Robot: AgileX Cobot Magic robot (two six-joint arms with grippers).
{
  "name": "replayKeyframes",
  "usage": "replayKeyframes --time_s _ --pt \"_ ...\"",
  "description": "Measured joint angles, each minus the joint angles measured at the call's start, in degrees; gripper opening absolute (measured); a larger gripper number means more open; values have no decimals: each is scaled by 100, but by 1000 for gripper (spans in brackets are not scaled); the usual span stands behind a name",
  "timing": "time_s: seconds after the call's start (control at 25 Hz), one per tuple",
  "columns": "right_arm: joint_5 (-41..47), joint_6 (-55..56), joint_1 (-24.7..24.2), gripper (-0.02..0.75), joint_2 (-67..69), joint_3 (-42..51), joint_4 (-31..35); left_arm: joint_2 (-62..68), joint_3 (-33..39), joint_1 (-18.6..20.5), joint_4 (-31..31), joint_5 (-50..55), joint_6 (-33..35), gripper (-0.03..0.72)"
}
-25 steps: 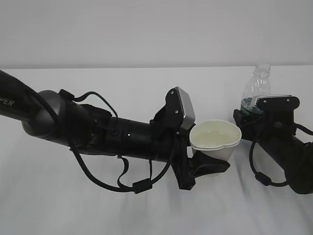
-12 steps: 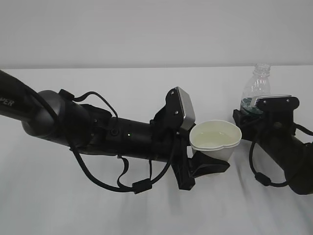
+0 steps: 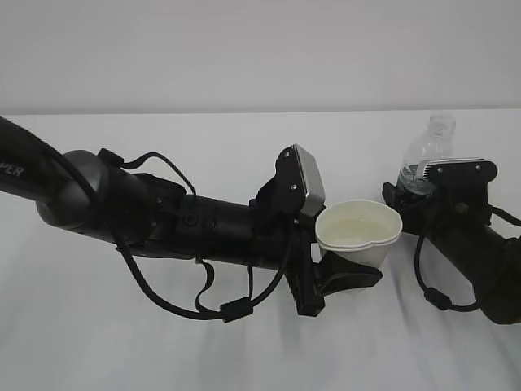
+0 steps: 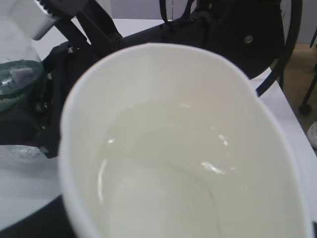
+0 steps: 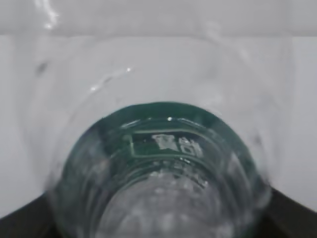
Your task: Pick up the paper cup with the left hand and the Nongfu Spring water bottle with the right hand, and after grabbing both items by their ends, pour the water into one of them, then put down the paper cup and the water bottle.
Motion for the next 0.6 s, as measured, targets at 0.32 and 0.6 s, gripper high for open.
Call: replayKeyframes --time_s 0.32,0.6 --pt "-24 0 0 586 0 48 -29 0 0 0 0 0 0 424" --pt "-24 0 0 588 0 190 -38 0 0 0 0 0 0 423"
